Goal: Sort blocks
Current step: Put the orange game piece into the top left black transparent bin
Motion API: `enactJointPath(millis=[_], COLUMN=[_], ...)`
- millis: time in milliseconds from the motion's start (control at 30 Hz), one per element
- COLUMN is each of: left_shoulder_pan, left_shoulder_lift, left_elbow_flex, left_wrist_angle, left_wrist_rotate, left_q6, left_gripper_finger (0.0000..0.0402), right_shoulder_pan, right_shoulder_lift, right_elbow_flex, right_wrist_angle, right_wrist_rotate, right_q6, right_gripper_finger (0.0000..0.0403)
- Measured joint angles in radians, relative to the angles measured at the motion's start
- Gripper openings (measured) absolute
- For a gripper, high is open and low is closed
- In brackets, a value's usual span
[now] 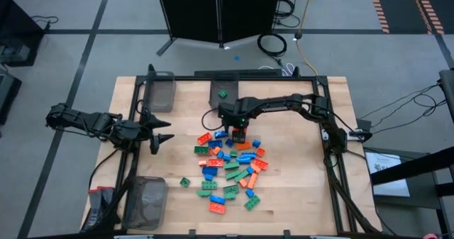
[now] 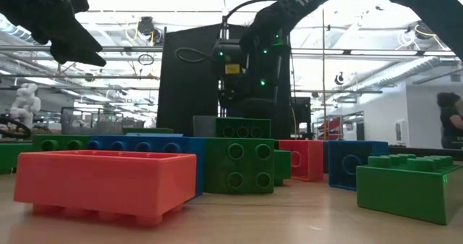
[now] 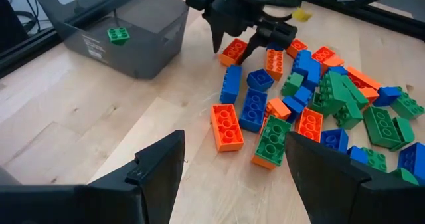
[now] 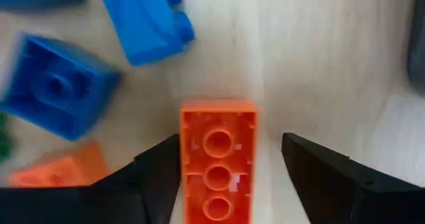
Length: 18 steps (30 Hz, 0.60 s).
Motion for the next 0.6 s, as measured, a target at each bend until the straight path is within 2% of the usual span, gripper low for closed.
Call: enactJointPath(millis=[167,600], left_shoulder_pan=[0.000,0.000], left_shoulder_lift=[0.000,0.001], left_elbow_flex=[0.000,0.000], left_wrist_angle=[0.000,0.000], left_wrist_rotate=[0.000,0.000], left_q6=[0.000,0.000], left_gripper_finger=[0.0257,0.0257], right_shoulder_pan=[-0.006,0.018], right_shoulder_lift=[0.000,-0.050], right_elbow_flex=[0.000,0.013], right_wrist_angle=[-0.032,-0.102], right_wrist_rotate=[-0.010,-0.014], right_q6=[-0.006,0.031], right_gripper_finger=[0.0113,0.0116])
